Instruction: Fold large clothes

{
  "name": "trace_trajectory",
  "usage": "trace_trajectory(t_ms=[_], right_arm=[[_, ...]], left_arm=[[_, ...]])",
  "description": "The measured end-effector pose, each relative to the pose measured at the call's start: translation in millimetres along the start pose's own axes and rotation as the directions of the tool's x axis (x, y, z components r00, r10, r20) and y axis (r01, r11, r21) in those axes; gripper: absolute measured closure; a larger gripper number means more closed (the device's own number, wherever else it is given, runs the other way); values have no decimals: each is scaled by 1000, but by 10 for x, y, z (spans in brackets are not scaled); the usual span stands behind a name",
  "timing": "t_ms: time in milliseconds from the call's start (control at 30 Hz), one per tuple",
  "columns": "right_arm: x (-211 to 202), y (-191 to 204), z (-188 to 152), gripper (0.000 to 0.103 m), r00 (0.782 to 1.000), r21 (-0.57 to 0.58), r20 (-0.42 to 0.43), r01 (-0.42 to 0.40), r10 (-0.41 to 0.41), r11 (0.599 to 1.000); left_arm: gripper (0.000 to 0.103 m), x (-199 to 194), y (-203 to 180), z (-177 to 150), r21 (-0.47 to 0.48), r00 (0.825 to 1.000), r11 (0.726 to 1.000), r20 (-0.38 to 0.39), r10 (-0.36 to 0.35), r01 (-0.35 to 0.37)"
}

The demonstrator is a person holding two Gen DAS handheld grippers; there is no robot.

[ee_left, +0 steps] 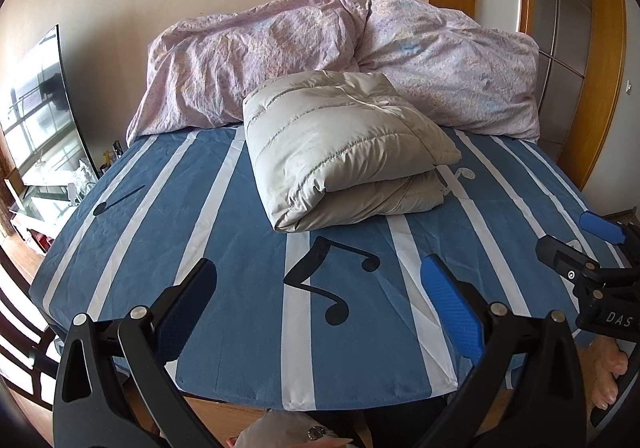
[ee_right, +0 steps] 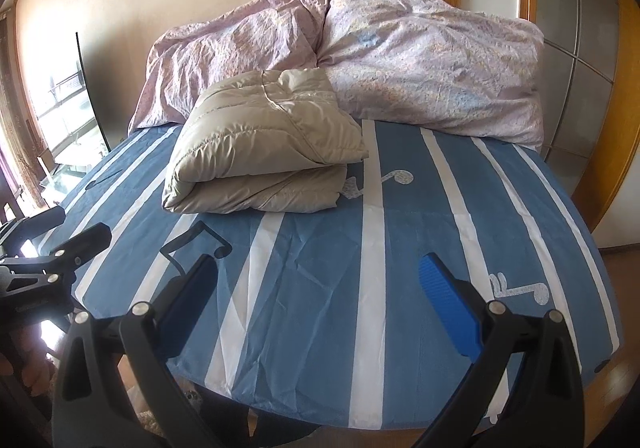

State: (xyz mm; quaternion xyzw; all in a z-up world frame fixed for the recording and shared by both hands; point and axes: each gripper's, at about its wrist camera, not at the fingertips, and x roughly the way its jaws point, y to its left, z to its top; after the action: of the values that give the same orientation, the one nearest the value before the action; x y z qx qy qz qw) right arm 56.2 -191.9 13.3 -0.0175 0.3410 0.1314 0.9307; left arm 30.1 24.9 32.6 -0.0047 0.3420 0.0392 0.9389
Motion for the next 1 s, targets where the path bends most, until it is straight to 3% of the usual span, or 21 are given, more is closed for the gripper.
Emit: trace_trajectory(t_ms=[1000], right_arm=[[79, -2, -86, 2, 999, 11, -32, 17, -16, 1000]], left_arm=[[1, -13, -21, -21, 8, 1000, 1000, -4, -11, 11]])
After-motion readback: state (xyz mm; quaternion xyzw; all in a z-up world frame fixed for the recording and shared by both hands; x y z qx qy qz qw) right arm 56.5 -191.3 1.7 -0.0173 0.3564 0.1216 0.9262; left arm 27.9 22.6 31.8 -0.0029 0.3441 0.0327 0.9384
